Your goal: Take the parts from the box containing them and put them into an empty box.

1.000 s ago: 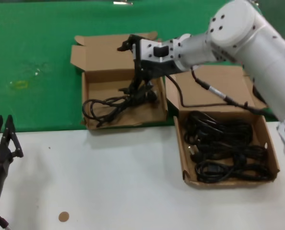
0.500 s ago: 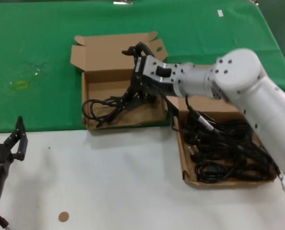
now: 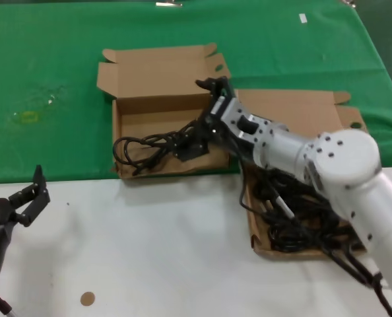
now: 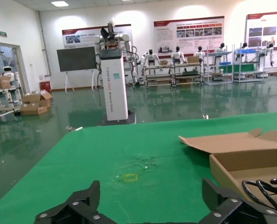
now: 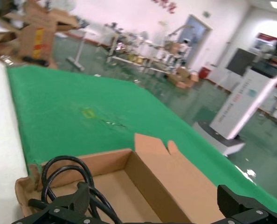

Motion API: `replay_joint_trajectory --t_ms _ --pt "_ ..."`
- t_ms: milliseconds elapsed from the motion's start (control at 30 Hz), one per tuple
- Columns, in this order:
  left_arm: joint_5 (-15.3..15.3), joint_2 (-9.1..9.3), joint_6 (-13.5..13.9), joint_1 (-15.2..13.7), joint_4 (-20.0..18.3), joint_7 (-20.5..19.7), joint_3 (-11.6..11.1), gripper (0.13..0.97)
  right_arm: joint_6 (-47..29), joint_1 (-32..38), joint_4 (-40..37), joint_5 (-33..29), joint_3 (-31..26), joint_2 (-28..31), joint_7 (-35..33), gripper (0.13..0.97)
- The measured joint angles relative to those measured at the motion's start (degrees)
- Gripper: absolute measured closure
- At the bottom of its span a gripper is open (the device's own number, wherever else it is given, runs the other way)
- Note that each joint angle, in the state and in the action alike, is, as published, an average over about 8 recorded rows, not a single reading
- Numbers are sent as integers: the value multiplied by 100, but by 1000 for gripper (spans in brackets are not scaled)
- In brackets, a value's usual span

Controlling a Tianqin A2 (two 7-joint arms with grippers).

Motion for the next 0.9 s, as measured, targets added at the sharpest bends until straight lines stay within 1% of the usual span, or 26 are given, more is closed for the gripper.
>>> replay_joint_trajectory --t_ms 267,300,567,700,900 --pt "0 0 0 0 0 -2 0 306 549 -834 717 323 357 117 207 129" --pt "0 0 0 0 0 -2 0 306 615 -936 804 363 400 131 232 129" --pt "0 0 0 0 0 -2 0 183 1162 -1771 1518 684 756 248 438 129" --pt "-1 0 0 0 0 -2 0 183 1434 -2188 1874 845 934 307 541 129" --pt "-1 0 0 0 0 -2 0 145 1847 -2809 2413 1088 1201 394 697 129"
